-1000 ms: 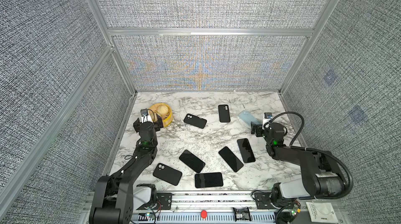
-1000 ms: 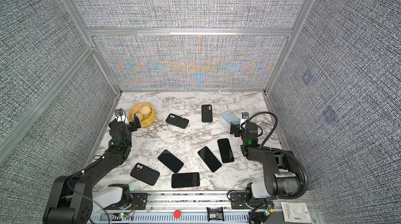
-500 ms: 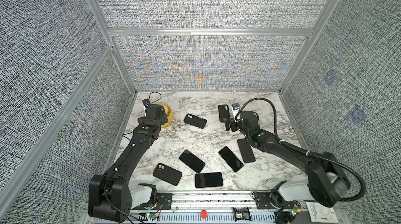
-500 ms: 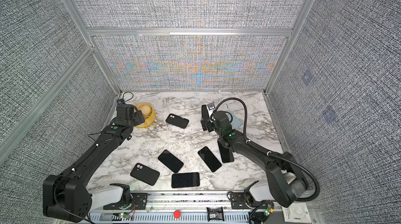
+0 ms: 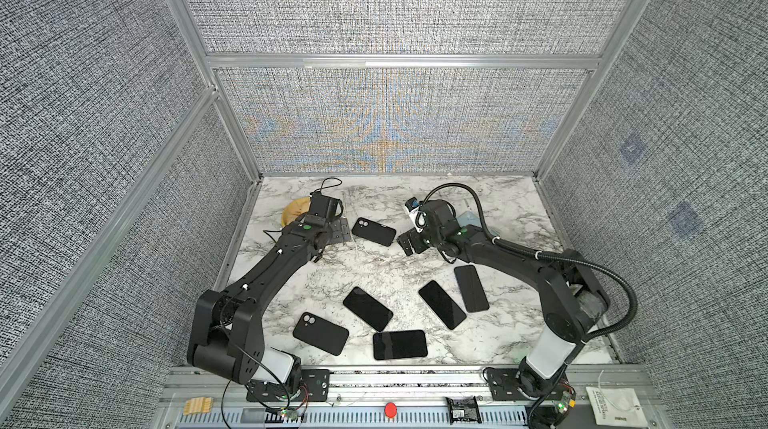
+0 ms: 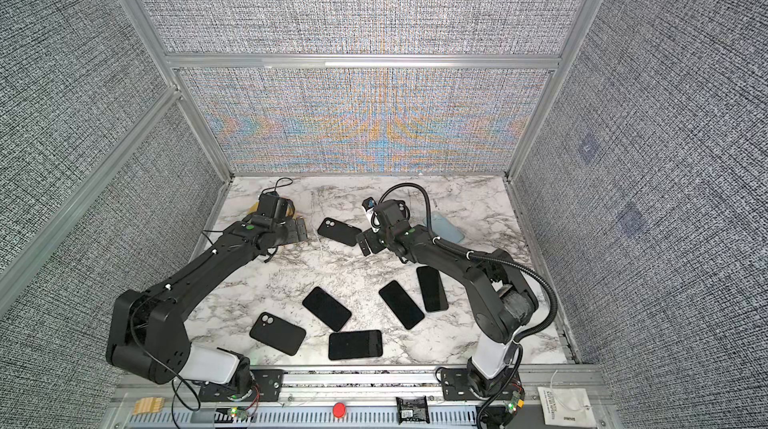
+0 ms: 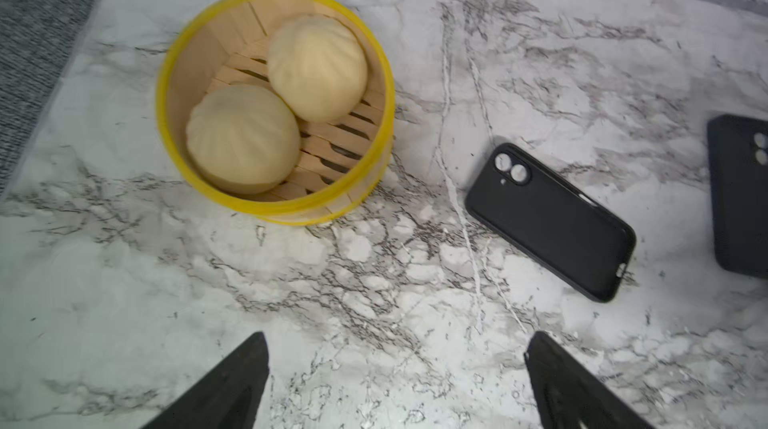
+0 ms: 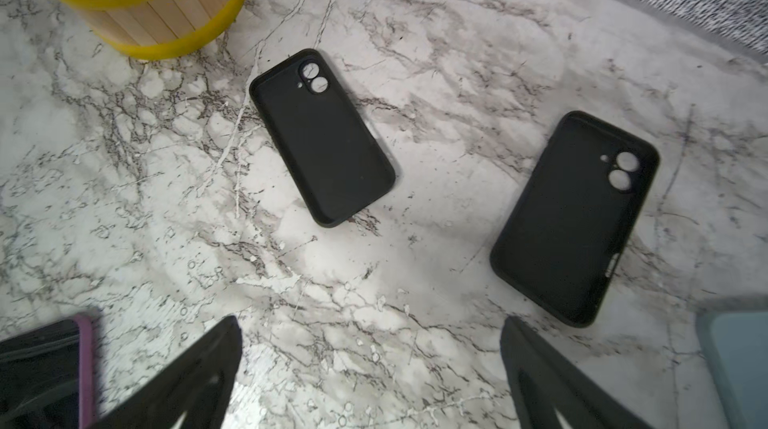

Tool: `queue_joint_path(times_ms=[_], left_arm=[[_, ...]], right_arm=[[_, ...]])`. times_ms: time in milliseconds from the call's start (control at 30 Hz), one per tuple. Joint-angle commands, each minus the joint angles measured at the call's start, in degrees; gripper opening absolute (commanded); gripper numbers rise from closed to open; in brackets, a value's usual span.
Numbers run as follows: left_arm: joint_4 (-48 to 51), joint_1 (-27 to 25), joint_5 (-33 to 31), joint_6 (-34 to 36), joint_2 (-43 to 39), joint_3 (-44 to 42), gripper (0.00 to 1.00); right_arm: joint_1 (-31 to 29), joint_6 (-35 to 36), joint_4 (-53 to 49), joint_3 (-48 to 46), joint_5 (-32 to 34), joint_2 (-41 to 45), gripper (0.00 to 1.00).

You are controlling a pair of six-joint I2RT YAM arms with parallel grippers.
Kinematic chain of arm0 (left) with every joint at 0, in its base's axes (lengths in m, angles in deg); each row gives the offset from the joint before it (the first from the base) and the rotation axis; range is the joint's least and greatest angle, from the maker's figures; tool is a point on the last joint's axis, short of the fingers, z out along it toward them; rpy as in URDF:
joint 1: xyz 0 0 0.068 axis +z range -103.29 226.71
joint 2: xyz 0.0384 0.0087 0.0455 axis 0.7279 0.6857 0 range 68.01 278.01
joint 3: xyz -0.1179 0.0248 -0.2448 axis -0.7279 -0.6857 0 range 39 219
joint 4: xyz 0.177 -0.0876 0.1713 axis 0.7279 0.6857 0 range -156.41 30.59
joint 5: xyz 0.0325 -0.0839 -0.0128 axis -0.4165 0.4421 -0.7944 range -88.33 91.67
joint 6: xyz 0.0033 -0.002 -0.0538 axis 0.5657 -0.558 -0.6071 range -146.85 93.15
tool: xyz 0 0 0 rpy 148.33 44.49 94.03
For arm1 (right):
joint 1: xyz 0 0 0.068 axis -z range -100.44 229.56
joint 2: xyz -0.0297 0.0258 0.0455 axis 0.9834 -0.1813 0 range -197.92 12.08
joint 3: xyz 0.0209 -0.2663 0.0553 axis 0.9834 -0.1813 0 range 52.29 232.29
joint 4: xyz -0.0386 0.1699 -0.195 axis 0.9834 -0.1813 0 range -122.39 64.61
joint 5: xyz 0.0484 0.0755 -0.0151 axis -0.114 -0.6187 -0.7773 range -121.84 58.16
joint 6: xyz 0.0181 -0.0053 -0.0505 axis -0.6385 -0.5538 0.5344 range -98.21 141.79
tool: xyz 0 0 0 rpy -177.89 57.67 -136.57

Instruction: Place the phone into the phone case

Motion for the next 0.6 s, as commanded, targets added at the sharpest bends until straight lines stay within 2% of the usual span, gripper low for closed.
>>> queue_joint_path(times_ms=[0, 233, 567], left_arm=[[0.45, -0.01, 5.60, -0.20, 0.45, 0.83, 0.98], [-0.68, -0.08, 11.07, -0.20, 0.12, -0.25, 0.98], [7.19, -0.01, 10.48, -4.29, 3.41, 4.00, 0.96]], right_arm=[[-0.21, 0.81, -4.29, 1.10, -3.21, -0.56, 0.99], [-0.87, 1.74, -5.60, 1.45, -6.09, -0.91, 0.99], [-2.36, 2.97, -8.32, 3.34, -7.24, -2.20, 0.99]])
